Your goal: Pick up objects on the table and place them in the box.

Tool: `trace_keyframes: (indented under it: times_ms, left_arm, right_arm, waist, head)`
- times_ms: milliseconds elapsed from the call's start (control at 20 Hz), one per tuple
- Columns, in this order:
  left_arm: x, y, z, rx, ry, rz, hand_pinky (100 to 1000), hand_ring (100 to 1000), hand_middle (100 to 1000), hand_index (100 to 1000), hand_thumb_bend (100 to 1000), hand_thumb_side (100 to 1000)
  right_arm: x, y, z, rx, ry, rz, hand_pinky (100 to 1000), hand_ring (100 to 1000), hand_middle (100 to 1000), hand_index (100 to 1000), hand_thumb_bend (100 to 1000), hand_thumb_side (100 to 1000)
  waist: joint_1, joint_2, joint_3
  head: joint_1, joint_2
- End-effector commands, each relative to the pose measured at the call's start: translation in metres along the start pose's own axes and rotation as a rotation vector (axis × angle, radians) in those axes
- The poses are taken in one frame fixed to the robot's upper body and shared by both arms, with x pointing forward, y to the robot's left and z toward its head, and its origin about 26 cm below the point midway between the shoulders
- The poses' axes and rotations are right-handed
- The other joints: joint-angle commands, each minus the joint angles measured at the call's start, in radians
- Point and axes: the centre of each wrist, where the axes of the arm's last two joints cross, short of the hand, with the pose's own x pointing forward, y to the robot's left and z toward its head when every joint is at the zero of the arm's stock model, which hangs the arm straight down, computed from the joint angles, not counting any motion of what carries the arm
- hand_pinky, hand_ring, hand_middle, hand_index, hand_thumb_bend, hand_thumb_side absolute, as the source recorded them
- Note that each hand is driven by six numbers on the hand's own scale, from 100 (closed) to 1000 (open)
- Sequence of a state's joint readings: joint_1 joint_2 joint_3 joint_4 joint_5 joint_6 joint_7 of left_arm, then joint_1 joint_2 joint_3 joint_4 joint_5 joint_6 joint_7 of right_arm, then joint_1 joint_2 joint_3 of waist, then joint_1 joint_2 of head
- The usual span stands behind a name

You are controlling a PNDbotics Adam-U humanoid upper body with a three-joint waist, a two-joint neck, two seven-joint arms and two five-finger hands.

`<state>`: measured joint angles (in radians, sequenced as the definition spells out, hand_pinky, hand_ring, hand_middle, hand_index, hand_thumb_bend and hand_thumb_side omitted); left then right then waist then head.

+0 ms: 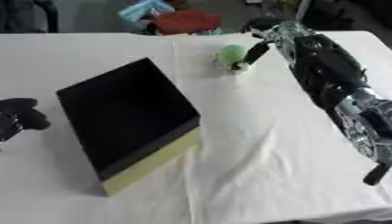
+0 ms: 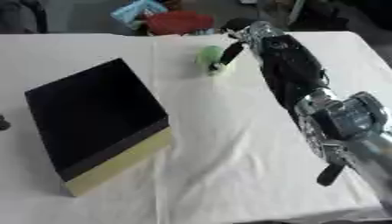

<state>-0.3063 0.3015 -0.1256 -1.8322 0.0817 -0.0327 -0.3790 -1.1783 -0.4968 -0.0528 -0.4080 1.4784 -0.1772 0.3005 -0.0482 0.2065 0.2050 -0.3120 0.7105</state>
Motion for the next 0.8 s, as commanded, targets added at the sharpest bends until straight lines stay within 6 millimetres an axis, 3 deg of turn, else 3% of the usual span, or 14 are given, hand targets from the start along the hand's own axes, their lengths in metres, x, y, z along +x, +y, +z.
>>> trace_keyframes:
  times_ms: [50,200,350,450,600,800]
  left_arm:
    - [0.0066,0.0057,-0.0010,0.004,-0.017,-0.026,740,662,606,808,349,795]
    - [0.0067,0.0056,-0.0012,0.003,-0.018,-0.026,740,662,606,808,347,796]
    - [0.0067,0.0056,-0.0011,0.004,-0.019,-0.026,740,662,606,808,346,798]
    - [0.0067,0.0056,-0.0011,0.005,-0.018,-0.025,740,662,606,808,345,798]
    - [0.0067,0.0057,-0.0011,0.005,-0.019,-0.025,740,662,606,808,339,801]
    - [0.0067,0.0060,-0.0008,0.008,-0.019,-0.024,740,662,606,808,337,801]
  right_arm:
    - [-0.0092,-0.0144,0.0043,-0.043,0.017,0.013,798,847,886,917,637,588]
    - [-0.0083,-0.0127,0.0039,-0.058,0.010,0.001,779,805,815,868,594,555]
    - [-0.0078,-0.0117,0.0036,-0.076,0.003,-0.013,758,754,718,776,490,474]
    - [-0.0076,-0.0116,0.0036,-0.092,-0.001,-0.026,742,713,610,694,397,373]
    - [-0.0071,-0.0128,0.0039,-0.141,-0.006,-0.048,701,628,458,535,222,123]
    - [-0.0071,-0.0146,0.0044,-0.213,-0.021,-0.089,675,587,378,464,138,100]
  waist:
    - [0.005,-0.014,0.001]
    - [0.006,-0.012,0.000]
    - [0.007,-0.012,-0.001]
    - [0.008,-0.012,-0.002]
    - [0.009,-0.012,-0.003]
    - [0.011,-0.014,-0.006]
  head:
    - [-0.004,-0.012]
    - [-0.005,-0.012]
    - [-0.005,-0.012]
    - [-0.006,-0.012]
    - [-0.005,-0.012]
    - [-0.004,-0.012]
